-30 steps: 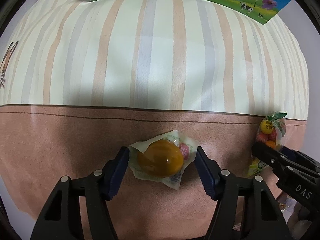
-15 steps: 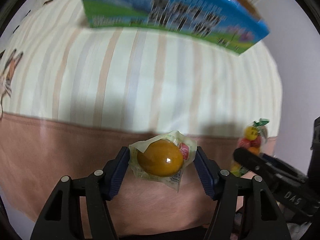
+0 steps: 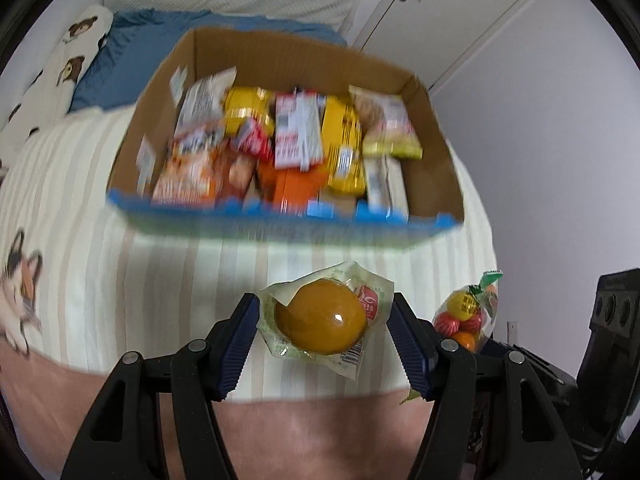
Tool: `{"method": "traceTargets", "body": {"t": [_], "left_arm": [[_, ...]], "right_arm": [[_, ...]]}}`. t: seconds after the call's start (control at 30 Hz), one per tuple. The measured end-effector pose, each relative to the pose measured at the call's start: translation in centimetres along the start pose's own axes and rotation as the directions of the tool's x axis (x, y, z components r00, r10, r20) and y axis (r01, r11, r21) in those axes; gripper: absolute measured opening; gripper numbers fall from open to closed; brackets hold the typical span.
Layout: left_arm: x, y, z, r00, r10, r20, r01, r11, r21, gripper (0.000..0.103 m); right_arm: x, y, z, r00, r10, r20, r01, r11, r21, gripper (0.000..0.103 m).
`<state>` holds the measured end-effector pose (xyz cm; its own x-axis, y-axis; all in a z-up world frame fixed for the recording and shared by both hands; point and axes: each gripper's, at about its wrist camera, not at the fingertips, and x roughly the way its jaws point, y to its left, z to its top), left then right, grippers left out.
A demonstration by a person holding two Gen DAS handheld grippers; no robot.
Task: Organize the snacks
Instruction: 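Carry both candies into the box and open both tools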
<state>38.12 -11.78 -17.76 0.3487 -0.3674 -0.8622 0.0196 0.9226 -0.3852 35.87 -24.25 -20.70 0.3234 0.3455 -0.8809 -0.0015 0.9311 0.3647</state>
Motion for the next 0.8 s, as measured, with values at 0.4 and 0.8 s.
{"method": "traceTargets", "body": {"t": [0.4,0.8], "left_arm": [[4.3,3.5,12.2,0.998,0.036,-0.059,-0.039,0.998,-0.051,0.063],[12.9,6.5,15.2,0.947,0.108,-0.303,-0.130,0.990,-0.055,0.063]], "right_arm": [[4.9,1.5,12.3,0.998,-0.061,-0.003,0.061,0.998,-0.008,0.054],[12.7,0.1,16.6,0.969,-0.127,-0.211,0.125,0.992,-0.023,0.054]]}}
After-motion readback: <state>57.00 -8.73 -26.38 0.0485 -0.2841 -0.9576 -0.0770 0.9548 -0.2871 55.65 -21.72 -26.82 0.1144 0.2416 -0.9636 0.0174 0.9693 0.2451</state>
